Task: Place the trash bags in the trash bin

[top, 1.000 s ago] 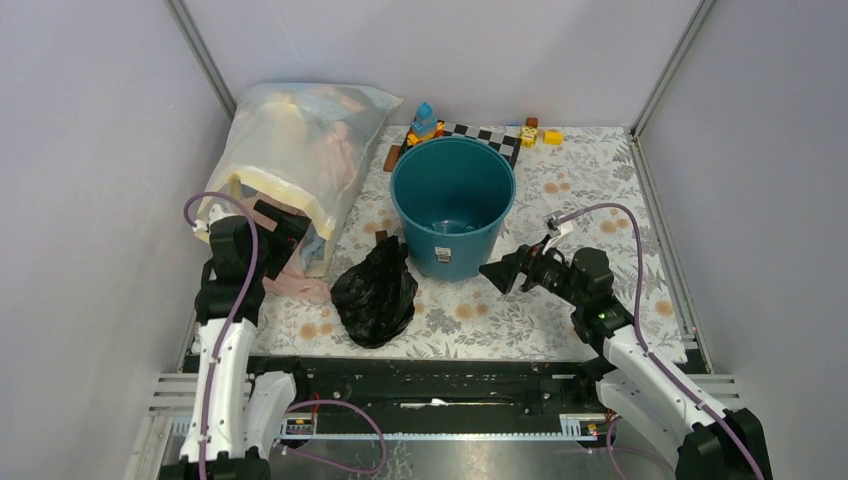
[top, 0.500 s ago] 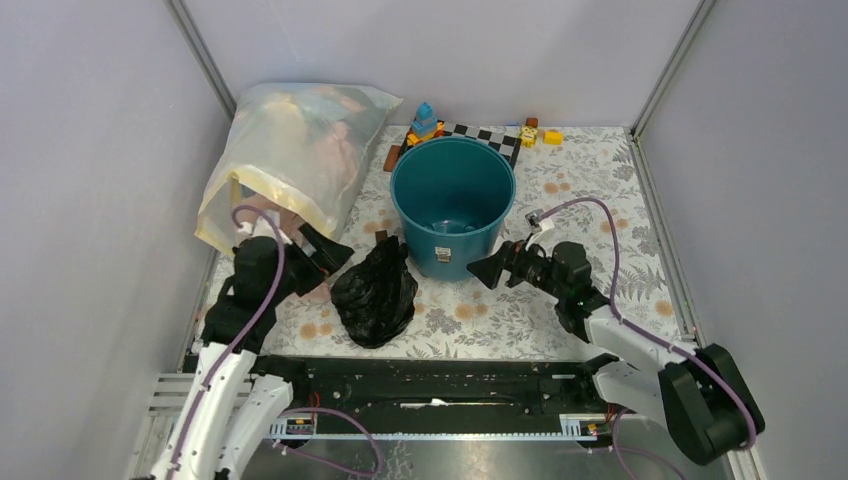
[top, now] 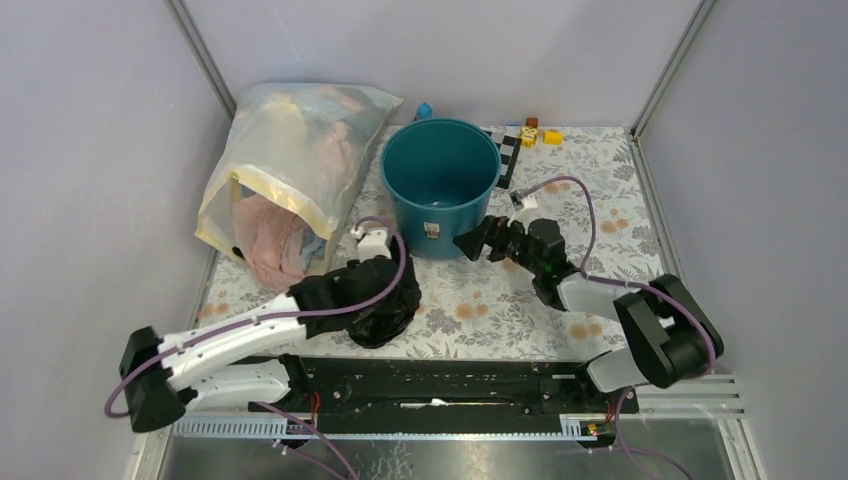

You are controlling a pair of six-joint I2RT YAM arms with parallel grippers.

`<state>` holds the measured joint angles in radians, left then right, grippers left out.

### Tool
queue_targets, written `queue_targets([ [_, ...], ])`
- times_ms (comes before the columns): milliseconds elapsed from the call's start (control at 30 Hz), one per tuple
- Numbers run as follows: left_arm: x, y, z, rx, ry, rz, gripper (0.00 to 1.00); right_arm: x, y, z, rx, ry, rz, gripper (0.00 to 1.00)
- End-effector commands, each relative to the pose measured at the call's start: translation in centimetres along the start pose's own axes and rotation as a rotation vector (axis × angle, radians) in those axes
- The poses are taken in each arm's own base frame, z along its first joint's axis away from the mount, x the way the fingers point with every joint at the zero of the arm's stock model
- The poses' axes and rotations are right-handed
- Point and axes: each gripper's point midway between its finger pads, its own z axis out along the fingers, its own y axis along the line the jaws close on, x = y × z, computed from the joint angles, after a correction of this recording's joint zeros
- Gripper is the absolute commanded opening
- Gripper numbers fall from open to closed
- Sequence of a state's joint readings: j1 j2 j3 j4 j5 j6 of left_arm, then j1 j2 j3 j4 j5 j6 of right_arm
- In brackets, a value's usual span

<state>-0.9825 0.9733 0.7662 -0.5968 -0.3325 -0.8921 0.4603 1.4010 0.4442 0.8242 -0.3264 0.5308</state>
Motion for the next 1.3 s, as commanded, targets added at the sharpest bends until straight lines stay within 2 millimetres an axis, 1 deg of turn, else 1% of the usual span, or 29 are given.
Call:
queue_targets([
  [0,-2.6,-1.2,0.7,-0.101,-0.145,0.037,0.87,-4.8,0.9,2.9,-0.017,-0.145,-0.018,1.0],
  [100,-2.5,-1.2,1.6,-0.123,-0.159,0.051,0.85,-5.0,0.3,4.6,-0.008,-0.142,-0.004,0.99],
  [200,-2.5,-1.7,2.3,-0.099,-0.169,0.065,0.82,-5.2,-0.3,6.5,-0.001,-0.129,0.007,1.0],
  [267,-2.6,-1.6,2.6,-0.11,-0.176,0.072,0.77,-5.3,-0.5,7.4,0.001,-0.123,0.015,1.0],
  [333,-2.7,-1.4,2.9,-0.126,-0.181,0.085,0.7,-5.7,-0.1,7.2,-0.006,-0.133,0.018,1.0],
  [400,-2.7,-1.4,2.9,-0.134,-0.18,0.088,0.66,-6.2,0.3,6.2,-0.003,-0.157,0.036,1.0],
  [433,-2.7,-1.5,2.9,-0.129,-0.18,0.088,0.64,-6.2,0.5,5.5,-0.002,-0.161,0.04,1.0],
  [567,-2.9,-2.1,2.9,-0.098,-0.185,0.091,0.53,-5.8,1.1,2.7,0.022,-0.15,0.047,1.0],
  [633,-2.9,-2.6,3.0,-0.075,-0.184,0.092,0.42,-5.6,1.8,1.1,0.024,-0.133,0.064,1.0],
  [700,-2.9,-3.7,2.9,-0.023,-0.175,0.094,0.31,-4.6,2.3,-0.6,0.028,-0.102,0.104,1.0],
  [767,-2.5,-5.4,2.8,0.061,-0.145,0.11,0.09,-3.8,2.7,-2.2,0.04,-0.069,0.127,1.0],
  [800,-2.2,-6.2,2.7,0.103,-0.124,0.118,0.01,-3.6,2.9,-3.1,0.049,-0.058,0.13,1.0],
  [867,-1.6,-8.0,2.4,0.188,-0.084,0.121,0.0,-2.9,3.2,-4.5,0.064,-0.026,0.122,1.0],
  [933,-1.4,-9.9,1.8,0.281,-0.062,0.116,0.0,-2.3,3.7,-5.9,0.066,0.006,0.112,1.0],
  [1100,-1.3,-14.1,-0.5,0.515,-0.031,0.096,0.0,0.1,5.2,-8.6,0.016,0.115,0.11,0.99],
  [1200,-1.1,-15.7,-0.8,0.593,-0.019,0.089,0.0,1.1,6.2,-9.6,-0.044,0.142,0.117,0.94],
  [1233,-0.7,-15.9,-0.4,0.595,-0.006,0.094,0.03,1.3,6.3,-10.0,-0.048,0.147,0.12,0.94],
  [1267,-0.8,-16.2,-0.1,0.602,-0.009,0.093,0.08,1.5,6.3,-10.1,-0.045,0.154,0.122,0.94],
])
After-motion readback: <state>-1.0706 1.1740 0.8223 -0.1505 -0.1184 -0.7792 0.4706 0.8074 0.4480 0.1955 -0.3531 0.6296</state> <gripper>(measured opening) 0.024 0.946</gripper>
